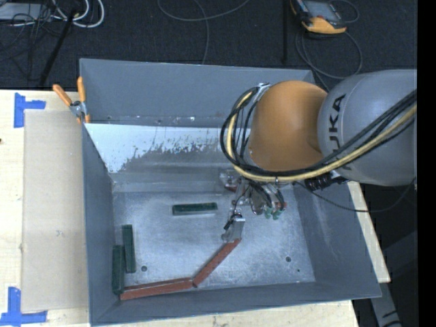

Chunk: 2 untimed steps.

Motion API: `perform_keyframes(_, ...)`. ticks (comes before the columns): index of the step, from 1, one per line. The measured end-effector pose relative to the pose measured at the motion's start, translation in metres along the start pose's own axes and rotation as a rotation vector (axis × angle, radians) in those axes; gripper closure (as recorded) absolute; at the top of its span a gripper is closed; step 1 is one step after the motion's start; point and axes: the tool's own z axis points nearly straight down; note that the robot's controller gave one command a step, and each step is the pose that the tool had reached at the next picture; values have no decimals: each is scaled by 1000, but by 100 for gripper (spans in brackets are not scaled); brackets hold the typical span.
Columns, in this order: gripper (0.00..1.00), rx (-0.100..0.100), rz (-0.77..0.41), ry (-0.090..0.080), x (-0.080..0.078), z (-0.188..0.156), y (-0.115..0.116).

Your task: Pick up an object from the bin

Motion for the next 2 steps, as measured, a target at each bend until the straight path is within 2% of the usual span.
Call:
perform_keyframes(1, 0, -1, 15, 1, -52, 110, 43)
perform_keyframes(2, 100, 0, 18, -2, -53, 105, 42)
